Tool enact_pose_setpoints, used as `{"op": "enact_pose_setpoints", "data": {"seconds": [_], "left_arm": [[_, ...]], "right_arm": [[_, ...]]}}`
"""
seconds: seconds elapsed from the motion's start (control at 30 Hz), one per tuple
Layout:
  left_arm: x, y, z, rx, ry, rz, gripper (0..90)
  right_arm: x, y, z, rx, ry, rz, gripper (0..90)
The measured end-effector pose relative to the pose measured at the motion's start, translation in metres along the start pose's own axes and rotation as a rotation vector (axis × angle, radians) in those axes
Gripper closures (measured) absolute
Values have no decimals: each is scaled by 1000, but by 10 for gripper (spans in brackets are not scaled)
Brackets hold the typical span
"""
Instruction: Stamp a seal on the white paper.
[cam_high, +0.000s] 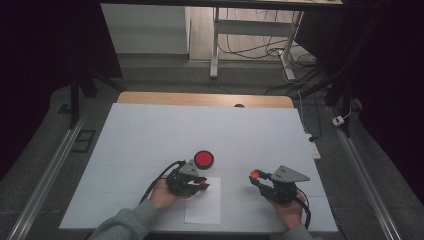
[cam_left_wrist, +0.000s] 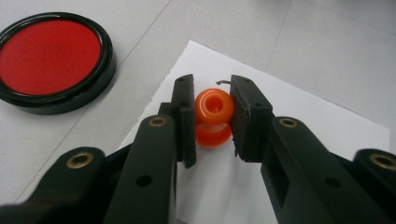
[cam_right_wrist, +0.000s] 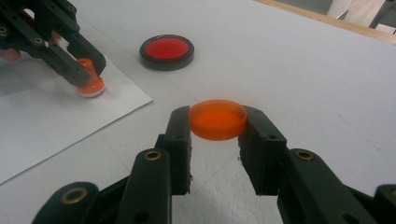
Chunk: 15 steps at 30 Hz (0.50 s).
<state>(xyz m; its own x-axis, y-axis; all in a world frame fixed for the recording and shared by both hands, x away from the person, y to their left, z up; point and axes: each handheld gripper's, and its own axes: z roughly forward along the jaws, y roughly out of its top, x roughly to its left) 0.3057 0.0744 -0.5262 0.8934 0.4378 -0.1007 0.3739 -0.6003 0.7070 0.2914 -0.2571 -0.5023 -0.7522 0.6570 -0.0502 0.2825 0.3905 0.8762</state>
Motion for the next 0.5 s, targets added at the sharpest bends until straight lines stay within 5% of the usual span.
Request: {"op": "enact_pose_setpoints", "data": {"seconds": [0.5], "left_arm": [[-8, -6, 2, -26, 49, 25, 729]], "right_arm": [[1, 0, 0, -1, 1, 0, 645]]}}
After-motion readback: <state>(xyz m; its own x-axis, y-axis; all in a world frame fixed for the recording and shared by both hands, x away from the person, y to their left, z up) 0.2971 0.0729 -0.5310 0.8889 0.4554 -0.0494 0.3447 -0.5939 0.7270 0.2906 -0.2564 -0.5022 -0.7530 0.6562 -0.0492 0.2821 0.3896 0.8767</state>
